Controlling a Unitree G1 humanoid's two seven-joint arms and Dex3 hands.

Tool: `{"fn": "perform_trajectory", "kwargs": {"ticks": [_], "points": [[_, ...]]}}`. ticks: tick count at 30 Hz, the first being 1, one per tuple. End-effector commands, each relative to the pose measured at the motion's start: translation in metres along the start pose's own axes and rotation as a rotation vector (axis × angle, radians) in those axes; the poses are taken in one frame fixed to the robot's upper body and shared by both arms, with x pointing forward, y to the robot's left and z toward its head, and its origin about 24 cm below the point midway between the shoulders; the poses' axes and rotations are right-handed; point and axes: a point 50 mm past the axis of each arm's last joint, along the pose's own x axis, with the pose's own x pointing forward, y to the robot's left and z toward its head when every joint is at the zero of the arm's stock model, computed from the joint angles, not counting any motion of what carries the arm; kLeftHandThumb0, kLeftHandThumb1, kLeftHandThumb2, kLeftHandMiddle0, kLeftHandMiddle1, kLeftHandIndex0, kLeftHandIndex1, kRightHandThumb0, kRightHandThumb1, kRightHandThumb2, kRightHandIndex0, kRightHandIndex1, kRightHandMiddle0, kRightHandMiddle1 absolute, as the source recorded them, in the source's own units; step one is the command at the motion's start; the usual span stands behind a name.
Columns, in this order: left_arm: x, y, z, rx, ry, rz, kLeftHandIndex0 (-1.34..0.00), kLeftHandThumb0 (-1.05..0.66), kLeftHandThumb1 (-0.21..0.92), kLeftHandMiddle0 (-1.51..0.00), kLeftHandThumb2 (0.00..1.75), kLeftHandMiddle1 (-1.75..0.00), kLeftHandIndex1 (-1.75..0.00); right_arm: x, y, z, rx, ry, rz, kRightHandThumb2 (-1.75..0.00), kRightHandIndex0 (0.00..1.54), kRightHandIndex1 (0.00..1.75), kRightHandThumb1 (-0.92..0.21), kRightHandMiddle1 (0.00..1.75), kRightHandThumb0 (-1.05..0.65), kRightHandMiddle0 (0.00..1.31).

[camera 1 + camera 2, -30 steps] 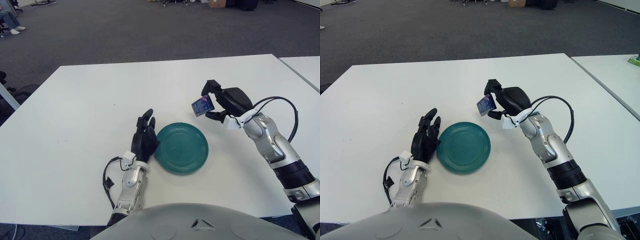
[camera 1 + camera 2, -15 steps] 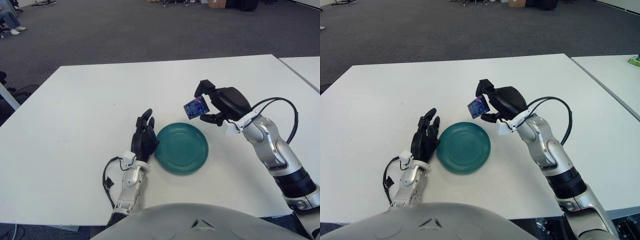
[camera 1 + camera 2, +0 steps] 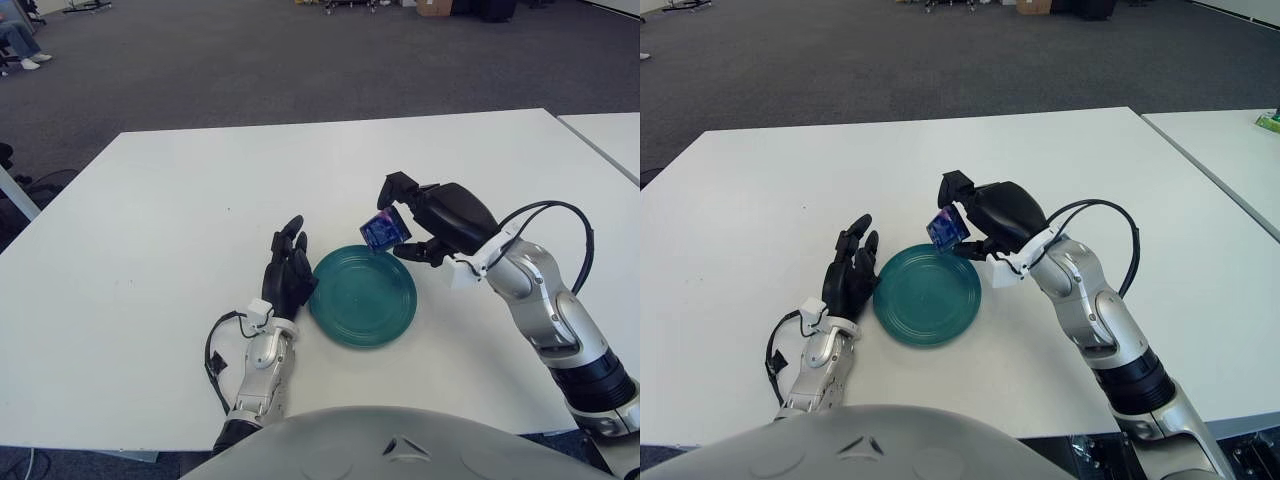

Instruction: Put the gum into the plate.

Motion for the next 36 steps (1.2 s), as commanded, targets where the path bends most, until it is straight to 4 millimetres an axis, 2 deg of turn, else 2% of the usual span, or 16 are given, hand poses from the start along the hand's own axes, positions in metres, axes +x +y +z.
{"fn": "perform_trajectory", "kwargs": {"ticks": [1, 11, 14, 16, 19, 20, 22, 23, 25, 26, 28, 31, 36], "points": [[0.0, -0.016, -0.007, -0.089, 0.02, 0.044, 0.0, -0.92, 0.92, -0.26, 0.89, 0.0, -0.67, -0.004, -0.003, 0.006, 0.013, -0.034, 0.003, -0.99, 0.72, 1.75, -0.58, 1.75, -0.41, 0.42], [-0.001, -0.016, -0.005, -0.067, 0.018, 0.027, 0.0, -0.92, 0.92, -0.24, 0.92, 0.0, -0.59, -0.005, 0.01, 0.014, 0.021, -0.074, 0.046, -1.02, 0.71, 1.75, -0.55, 1.75, -0.42, 0.44], [-0.001, -0.016, -0.004, -0.058, 0.019, 0.027, 0.0, -0.92, 0.92, -0.23, 0.92, 0.0, -0.57, -0.005, 0.012, 0.013, -0.006, -0.065, 0.057, -0.99, 0.68, 1.75, -0.57, 1.75, -0.41, 0.42], [-0.001, -0.016, -0.004, -0.055, 0.019, 0.027, 0.0, -0.92, 0.92, -0.23, 0.93, 0.0, -0.57, -0.005, 0.014, 0.012, -0.035, -0.057, 0.07, -0.86, 0.6, 1.72, -0.67, 1.75, -0.39, 0.35], [-0.002, -0.016, -0.004, -0.054, 0.02, 0.029, 0.0, -0.91, 0.92, -0.23, 0.93, 0.0, -0.57, -0.005, 0.015, 0.011, -0.057, -0.05, 0.082, -0.63, 0.51, 1.51, -0.84, 1.75, -0.37, 0.25], [-0.002, -0.016, -0.004, -0.055, 0.02, 0.03, 0.0, -0.91, 0.92, -0.23, 0.93, 0.0, -0.57, -0.005, 0.017, 0.011, -0.075, -0.047, 0.097, -0.61, 0.5, 1.48, -0.85, 1.75, -0.37, 0.24], [-0.002, -0.016, -0.004, -0.057, 0.02, 0.033, 0.0, -0.91, 0.92, -0.22, 0.93, 0.0, -0.56, -0.005, 0.019, 0.009, -0.106, -0.041, 0.123, -0.56, 0.45, 1.21, -0.89, 1.75, -0.36, 0.21], [-0.002, -0.016, -0.004, -0.057, 0.02, 0.034, 0.0, -0.91, 0.92, -0.22, 0.93, 0.0, -0.55, -0.005, 0.019, 0.009, -0.117, -0.039, 0.132, -0.6, 0.43, 1.12, -0.9, 1.64, -0.43, 0.17], [-0.002, -0.016, -0.004, -0.051, 0.016, 0.032, 0.0, -0.91, 0.92, -0.21, 0.93, 0.0, -0.55, -0.004, 0.022, 0.007, -0.13, -0.037, 0.141, -0.72, 0.4, 0.82, -0.91, 1.29, -0.61, 0.07], [-0.002, -0.016, -0.004, -0.047, 0.013, 0.03, 0.0, -0.91, 0.92, -0.21, 0.93, 0.0, -0.55, -0.004, 0.023, 0.006, -0.136, -0.037, 0.143, -0.74, 0.4, 0.76, -0.91, 1.22, -0.64, 0.06], [-0.002, -0.016, -0.004, -0.044, 0.01, 0.027, 0.0, -0.92, 0.92, -0.2, 0.93, 0.0, -0.54, -0.004, 0.025, 0.005, -0.144, -0.039, 0.145, -0.81, 0.39, 0.5, -0.92, 1.01, -0.72, 0.02], [-0.002, -0.016, -0.004, -0.04, 0.007, 0.025, 0.0, -0.92, 0.92, -0.2, 0.94, 0.0, -0.53, -0.004, 0.026, 0.005, -0.16, -0.048, 0.148, -0.87, 0.38, 0.28, -0.92, 0.84, -0.77, 0.01], [-0.002, -0.016, -0.003, -0.034, 0.007, 0.023, 0.0, -0.92, 0.92, -0.19, 0.94, 0.0, -0.52, -0.004, 0.027, 0.005, -0.184, -0.068, 0.147, -0.91, 0.33, 0.11, -0.92, 0.67, -0.8, 0.0]]}}
